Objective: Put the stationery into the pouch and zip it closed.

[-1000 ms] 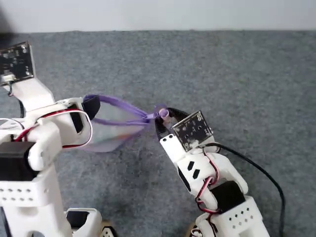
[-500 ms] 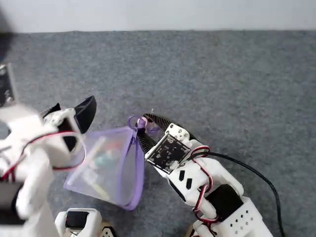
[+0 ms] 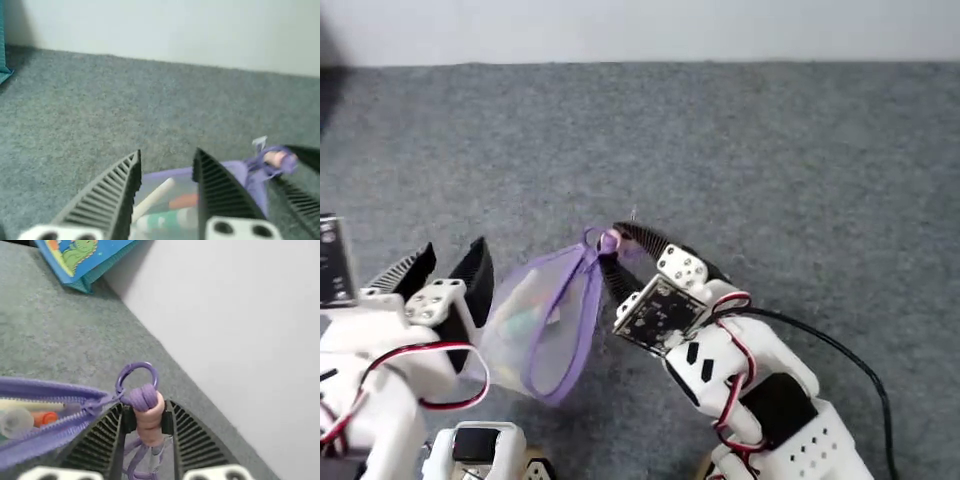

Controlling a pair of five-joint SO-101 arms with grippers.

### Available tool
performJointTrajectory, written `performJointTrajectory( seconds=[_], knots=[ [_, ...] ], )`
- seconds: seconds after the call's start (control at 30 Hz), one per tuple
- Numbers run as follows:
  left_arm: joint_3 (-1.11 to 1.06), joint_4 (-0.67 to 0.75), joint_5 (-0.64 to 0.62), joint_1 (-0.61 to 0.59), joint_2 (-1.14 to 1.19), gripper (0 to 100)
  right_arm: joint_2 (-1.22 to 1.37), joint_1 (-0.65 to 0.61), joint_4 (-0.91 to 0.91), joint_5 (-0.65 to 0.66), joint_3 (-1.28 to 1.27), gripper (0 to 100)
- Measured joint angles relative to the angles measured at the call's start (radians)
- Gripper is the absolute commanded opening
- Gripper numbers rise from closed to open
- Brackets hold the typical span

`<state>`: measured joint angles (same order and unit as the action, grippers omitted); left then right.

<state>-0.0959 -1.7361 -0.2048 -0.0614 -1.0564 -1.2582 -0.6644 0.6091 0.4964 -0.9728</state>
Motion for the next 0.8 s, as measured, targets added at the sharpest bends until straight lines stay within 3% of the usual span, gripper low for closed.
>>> performJointTrajectory(
  seconds=[0.23, 0.4, 0.8],
  knots=[
    [-0.167, 0.000, 0.061, 0.000, -0.012, 13, 0.080, 0.040, 0.000, 0.003, 0.143, 0.8],
    [-0.169, 0.000, 0.077, 0.000, -0.012, 13, 0.137, 0.041, 0.000, 0.003, 0.195, 0.8],
    [0.161, 0.000, 0.077, 0.000, -0.021, 13, 0.216, 0.089, -0.092, 0.009, 0.207, 0.8]
  ],
)
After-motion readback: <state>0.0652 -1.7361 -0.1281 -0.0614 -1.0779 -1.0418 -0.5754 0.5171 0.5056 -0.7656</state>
